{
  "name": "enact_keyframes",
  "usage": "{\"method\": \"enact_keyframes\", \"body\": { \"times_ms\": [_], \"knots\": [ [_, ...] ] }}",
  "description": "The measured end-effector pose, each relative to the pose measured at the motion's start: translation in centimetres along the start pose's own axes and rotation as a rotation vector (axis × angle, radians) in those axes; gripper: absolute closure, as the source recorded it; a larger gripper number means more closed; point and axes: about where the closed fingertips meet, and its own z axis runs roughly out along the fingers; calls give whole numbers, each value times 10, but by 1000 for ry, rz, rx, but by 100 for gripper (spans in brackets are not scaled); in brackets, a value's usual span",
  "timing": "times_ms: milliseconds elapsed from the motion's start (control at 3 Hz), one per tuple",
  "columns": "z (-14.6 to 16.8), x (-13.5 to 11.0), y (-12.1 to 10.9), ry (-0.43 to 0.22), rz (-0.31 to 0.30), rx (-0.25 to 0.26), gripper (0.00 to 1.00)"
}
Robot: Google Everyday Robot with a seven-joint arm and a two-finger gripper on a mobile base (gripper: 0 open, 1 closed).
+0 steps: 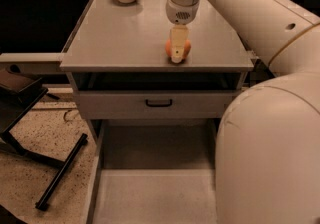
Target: Place orange into middle drawer
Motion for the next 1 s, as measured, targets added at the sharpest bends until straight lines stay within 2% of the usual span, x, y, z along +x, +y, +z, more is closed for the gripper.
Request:
{"method": "enact_keyframes", "body": {
  "times_ms": [1000],
  "knots": [
    [28, 8, 6, 5, 30, -71, 0]
  ]
}}
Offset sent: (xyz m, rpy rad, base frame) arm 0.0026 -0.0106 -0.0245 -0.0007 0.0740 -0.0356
